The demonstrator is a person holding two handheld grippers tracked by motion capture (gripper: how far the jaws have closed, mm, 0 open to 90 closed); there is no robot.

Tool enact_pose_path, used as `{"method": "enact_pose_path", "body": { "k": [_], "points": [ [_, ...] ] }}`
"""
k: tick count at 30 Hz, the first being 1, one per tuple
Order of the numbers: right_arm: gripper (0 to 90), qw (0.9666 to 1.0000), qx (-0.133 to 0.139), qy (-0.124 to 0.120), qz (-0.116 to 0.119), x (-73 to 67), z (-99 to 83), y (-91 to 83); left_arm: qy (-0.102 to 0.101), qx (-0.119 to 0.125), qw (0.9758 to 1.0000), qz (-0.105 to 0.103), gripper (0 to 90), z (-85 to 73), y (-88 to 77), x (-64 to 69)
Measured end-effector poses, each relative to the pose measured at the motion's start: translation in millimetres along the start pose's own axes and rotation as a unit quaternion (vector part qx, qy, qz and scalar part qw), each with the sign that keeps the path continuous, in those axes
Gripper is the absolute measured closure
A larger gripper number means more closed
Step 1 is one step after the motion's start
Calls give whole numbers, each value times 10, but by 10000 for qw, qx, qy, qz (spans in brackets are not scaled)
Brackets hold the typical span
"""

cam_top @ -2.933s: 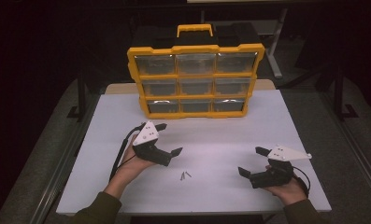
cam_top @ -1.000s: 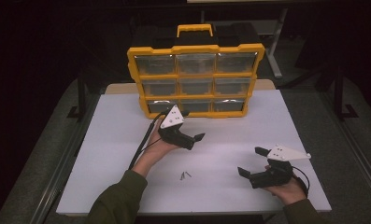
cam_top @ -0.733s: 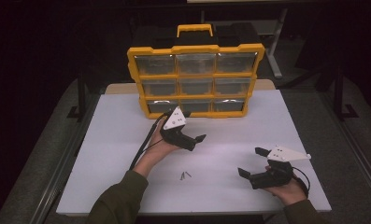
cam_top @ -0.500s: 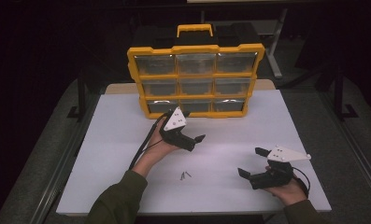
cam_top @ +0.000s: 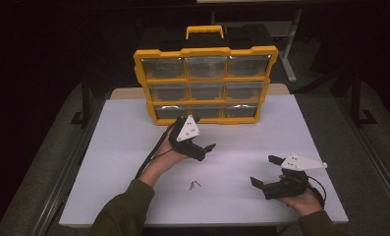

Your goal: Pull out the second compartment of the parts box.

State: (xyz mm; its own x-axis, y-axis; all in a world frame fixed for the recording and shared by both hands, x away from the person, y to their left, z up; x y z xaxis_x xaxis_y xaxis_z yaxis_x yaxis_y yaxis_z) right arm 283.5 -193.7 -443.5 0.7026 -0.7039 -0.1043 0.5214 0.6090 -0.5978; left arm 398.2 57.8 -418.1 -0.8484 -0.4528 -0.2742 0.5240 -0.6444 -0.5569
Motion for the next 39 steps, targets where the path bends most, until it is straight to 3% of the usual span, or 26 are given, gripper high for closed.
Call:
{"method": "enact_pose_path", "body": {
  "k": [17, 29, 33, 39],
  "points": [
    [0, 10000, -20, 9, 8, -5, -2, 4, 390, -209, 9985, 317, 3, -14, -10, 7],
    [0, 10000, -66, 2, 15, -9, -10, 17, 779, -430, 9950, 464, 3, -24, 6, 44],
    [0, 10000, -68, -6, 12, -9, -10, 21, 791, -432, 9947, 494, 3, -25, 12, 50],
    [0, 9999, -136, -11, 24, -12, -21, 29, 951, -512, 9923, 603, 3, -27, 12, 51]
  ]
}}
Point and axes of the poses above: each handheld gripper's, and its own axes: y roughly forward along the jaws, z roughly out of its top, x roughly to its right, the point moved 5 cm from there along y, roughly forward along the jaws, and after that the axes turned 11 degrees about -x, right-handed, at the moved point
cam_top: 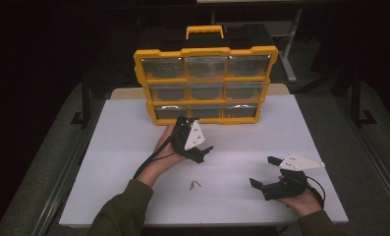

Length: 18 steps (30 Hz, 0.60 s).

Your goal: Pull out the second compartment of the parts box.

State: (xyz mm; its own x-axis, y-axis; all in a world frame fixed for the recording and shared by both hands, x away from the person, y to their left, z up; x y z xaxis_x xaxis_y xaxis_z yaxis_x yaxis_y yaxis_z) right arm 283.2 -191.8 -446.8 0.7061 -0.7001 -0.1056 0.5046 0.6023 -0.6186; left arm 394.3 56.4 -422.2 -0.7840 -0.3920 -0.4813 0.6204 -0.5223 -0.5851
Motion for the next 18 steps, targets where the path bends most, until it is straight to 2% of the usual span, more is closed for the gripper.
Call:
{"method": "enact_pose_path", "body": {
  "k": [3, 7, 9, 18],
  "points": [
    [0, 10000, 0, 4, 0, -3, 1, 1, 164, -101, 9998, 71, 3, -7, -1, 2],
    [0, 10000, 1, 2, -3, -1, 0, 1, 225, -112, 9996, 111, 3, -2, 4, 12],
    [0, 10000, -4, 0, -1, -1, 0, 2, 378, -204, 9989, 168, 3, -7, 3, 13],
    [0, 10000, -9, -8, -2, 0, -2, 3, 643, -330, 9967, 378, 3, -19, 9, 10]
  ]
}}
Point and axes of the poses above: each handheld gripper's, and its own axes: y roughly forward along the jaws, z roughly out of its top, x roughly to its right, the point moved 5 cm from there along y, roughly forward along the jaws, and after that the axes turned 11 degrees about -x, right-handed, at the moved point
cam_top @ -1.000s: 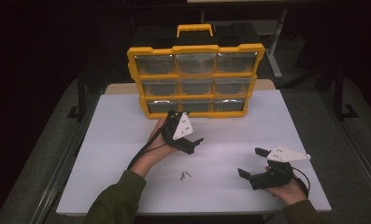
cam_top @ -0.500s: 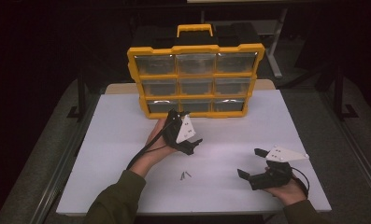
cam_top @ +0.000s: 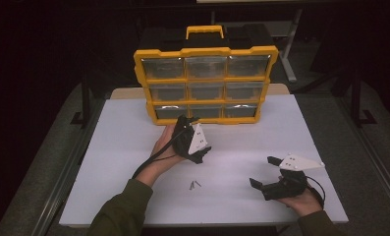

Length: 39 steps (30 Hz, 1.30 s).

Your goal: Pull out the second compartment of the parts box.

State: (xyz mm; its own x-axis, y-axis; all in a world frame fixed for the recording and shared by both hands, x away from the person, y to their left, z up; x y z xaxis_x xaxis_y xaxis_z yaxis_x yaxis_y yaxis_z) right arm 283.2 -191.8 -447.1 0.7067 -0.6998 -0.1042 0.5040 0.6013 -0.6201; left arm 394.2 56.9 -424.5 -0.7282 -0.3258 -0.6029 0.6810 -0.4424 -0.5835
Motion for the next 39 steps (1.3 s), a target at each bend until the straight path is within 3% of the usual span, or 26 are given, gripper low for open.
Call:
{"method": "enact_pose_path", "body": {
  "k": [21, 31, 39],
  "points": [
    [0, 10000, 0, 0, -1, 1, -4, -2, 513, -349, 9975, 338, 3, -46, 59, 52],
    [0, 10000, 0, 23, -25, 3, -12, -12, 727, -464, 9948, 536, 3, -51, 86, 75],
    [0, 10000, 1, 34, -29, 4, -14, -15, 950, -566, 9914, 707, 3, -62, 98, 84]
  ]
}}
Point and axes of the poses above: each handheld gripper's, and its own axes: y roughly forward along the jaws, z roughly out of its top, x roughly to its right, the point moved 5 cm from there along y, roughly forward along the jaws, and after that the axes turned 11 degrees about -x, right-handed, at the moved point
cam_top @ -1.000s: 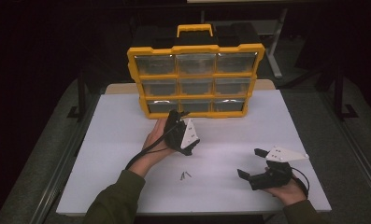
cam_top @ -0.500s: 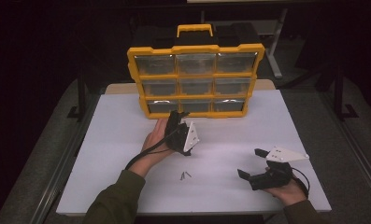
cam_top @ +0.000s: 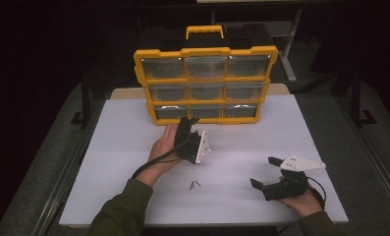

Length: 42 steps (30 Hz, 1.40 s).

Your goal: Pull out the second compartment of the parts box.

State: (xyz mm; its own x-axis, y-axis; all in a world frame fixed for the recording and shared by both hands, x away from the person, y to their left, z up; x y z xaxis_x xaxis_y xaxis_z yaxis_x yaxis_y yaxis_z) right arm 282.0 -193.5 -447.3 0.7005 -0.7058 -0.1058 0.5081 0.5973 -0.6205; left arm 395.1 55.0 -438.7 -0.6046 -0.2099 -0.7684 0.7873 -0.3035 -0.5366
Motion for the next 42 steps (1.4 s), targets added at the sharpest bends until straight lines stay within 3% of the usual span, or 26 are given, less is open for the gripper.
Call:
{"method": "enact_pose_path", "body": {
  "k": [9, 16, 21, 32, 33, 42],
  "points": [
    [0, 10000, -2, 3, 0, -1, -1, 0, 252, -126, 9994, 192, 3, -10, 2, 4],
    [0, 10000, -6, 7, 2, -2, -2, 0, 517, -208, 9976, 399, 3, -14, 17, 29],
    [0, 10000, -8, 10, 5, -2, -2, 0, 777, -337, 9947, 585, 4, -20, 34, 42],
    [0, 10000, -15, 19, 4, -1, -5, 0, 998, -458, 9907, 805, 4, -35, 54, 51],
    [0, 10000, -18, 20, 6, -1, -6, 0, 1099, -536, 9892, 804, 3, -40, 46, 47],
    [0, 10000, -18, 24, 7, -2, -6, -2, 1340, -625, 9842, 976, 4, -44, 53, 61]
  ]
}}
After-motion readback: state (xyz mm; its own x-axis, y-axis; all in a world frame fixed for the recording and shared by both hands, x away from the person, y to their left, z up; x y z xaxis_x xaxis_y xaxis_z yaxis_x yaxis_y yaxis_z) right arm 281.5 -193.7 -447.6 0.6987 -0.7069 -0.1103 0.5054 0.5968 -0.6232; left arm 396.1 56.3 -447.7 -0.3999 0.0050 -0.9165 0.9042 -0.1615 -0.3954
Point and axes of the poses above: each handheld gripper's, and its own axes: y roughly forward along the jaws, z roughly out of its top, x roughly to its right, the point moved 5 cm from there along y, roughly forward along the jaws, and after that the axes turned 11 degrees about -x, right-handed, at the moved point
